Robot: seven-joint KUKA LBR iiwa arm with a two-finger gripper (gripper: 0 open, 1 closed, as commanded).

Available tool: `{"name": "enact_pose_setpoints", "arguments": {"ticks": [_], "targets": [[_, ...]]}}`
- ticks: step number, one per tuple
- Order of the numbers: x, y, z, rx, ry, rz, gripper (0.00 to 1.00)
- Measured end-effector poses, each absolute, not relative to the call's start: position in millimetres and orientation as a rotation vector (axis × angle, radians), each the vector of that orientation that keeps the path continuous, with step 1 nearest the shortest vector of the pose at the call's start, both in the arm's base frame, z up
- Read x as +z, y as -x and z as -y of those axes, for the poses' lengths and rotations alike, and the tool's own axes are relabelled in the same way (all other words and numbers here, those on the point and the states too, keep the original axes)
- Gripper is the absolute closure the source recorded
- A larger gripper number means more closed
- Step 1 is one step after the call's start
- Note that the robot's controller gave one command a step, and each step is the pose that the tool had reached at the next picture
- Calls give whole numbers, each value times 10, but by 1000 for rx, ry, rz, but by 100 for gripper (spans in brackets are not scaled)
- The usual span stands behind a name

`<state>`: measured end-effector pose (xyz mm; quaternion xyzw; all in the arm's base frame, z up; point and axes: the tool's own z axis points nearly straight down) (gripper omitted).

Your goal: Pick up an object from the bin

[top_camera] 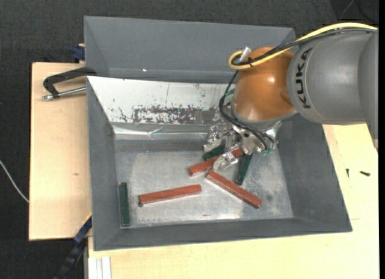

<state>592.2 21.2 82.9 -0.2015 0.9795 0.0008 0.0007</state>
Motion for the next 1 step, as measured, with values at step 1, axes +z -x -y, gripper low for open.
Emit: {"name": "enact_pose_setpoints", "arguments": {"ticks": [1], "targets": [[2186,-5963,-235,1,553,-3086,100]]}}
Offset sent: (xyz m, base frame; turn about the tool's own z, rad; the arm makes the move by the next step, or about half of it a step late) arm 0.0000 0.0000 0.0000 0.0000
